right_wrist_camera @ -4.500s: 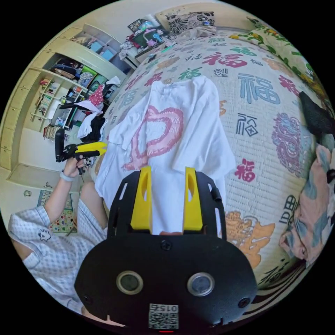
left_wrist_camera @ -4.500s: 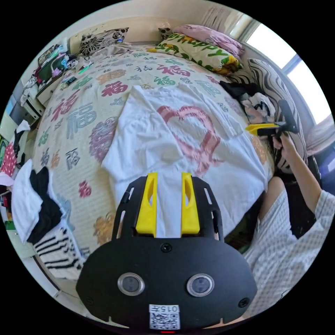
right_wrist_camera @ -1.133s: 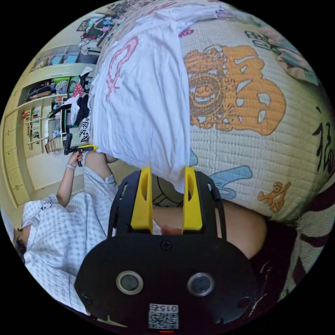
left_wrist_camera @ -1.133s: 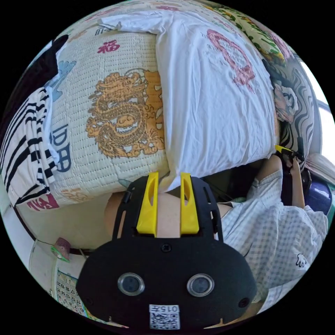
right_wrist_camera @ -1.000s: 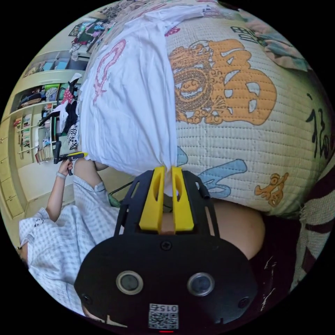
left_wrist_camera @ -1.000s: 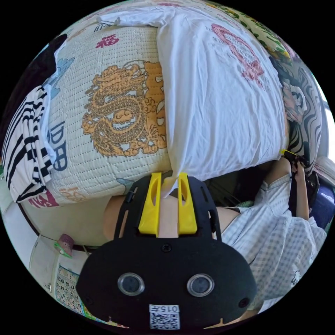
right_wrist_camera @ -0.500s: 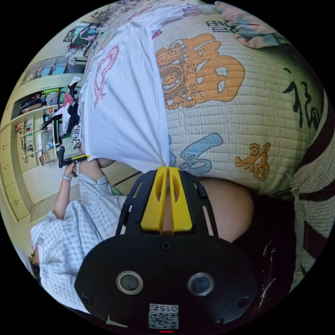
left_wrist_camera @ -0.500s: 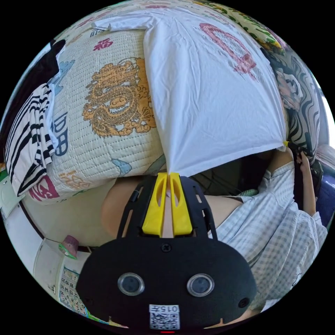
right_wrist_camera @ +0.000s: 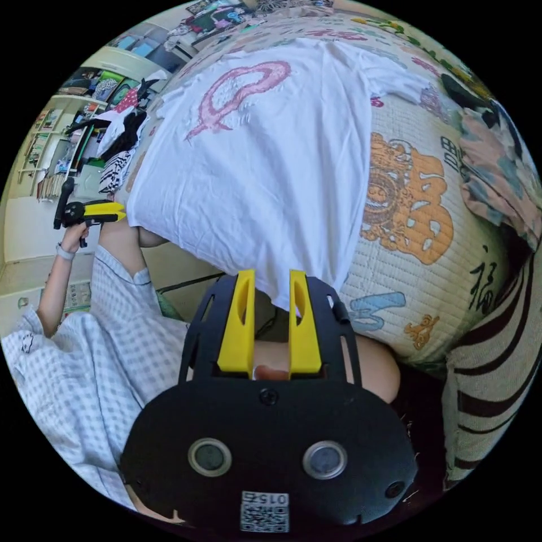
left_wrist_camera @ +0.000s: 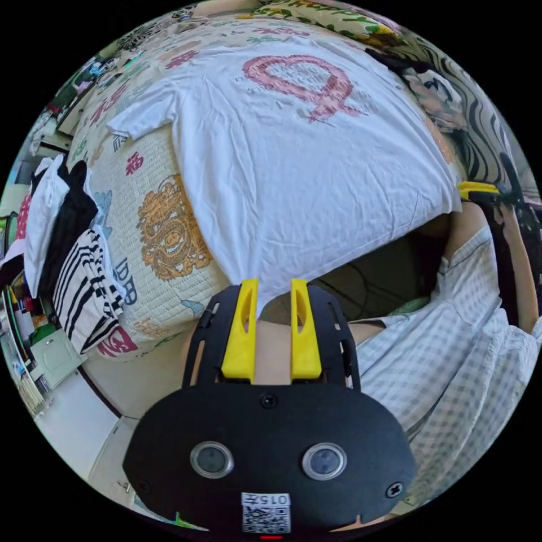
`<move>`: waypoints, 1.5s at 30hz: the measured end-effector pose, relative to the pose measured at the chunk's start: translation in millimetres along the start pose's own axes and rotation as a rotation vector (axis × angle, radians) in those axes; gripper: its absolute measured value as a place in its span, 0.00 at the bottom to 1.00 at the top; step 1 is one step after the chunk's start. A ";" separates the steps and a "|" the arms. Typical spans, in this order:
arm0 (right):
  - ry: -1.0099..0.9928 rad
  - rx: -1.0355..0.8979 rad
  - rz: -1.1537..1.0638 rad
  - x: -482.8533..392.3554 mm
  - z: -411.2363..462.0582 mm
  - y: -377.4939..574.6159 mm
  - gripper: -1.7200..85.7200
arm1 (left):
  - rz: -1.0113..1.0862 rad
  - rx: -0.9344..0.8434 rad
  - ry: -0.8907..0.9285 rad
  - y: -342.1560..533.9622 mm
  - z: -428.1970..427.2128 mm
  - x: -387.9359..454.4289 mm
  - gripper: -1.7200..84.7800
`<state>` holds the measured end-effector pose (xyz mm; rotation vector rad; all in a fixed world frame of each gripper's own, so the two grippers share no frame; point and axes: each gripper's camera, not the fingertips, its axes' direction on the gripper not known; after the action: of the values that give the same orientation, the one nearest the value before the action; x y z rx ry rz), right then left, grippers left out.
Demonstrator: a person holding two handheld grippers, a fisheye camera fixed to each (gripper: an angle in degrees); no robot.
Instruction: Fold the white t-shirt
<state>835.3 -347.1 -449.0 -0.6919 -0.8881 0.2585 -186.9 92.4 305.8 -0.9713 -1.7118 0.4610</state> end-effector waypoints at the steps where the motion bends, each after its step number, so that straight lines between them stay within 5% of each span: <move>1: 0.017 -0.033 -0.006 -8.5 15.1 -8.9 0.12 | 0.014 -0.014 -0.010 -0.9 4.4 5.5 0.12; 11: 0.084 -0.081 0.001 -19.3 45.2 -5.4 0.03 | -0.032 -0.109 0.059 -6.9 82.4 25.8 0.04; 23: 0.099 -0.174 -0.024 -20.1 34.5 4.2 0.02 | 0.105 -0.310 -0.100 -20.1 147.0 72.3 0.01; 27: 0.087 -0.116 -0.031 -17.2 7.5 15.5 0.02 | 0.050 -0.150 -0.064 -3.5 112.8 70.8 0.01; 34: 0.065 0.352 0.055 16.9 -104.7 36.4 0.03 | 0.145 0.300 -0.026 -50.1 2.2 94.4 0.03; 38: 0.096 0.624 0.148 57.1 -155.0 15.8 0.05 | 0.279 0.487 -0.012 -148.2 -51.2 136.6 0.06; 45: -0.165 0.687 0.300 153.5 -176.9 -62.3 0.11 | 0.382 0.525 0.122 -375.6 -64.1 229.7 0.08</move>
<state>1064.3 -399.4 -389.5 -0.1565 -0.7790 0.8536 -294.2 40.7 734.5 -0.9091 -1.1995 1.0210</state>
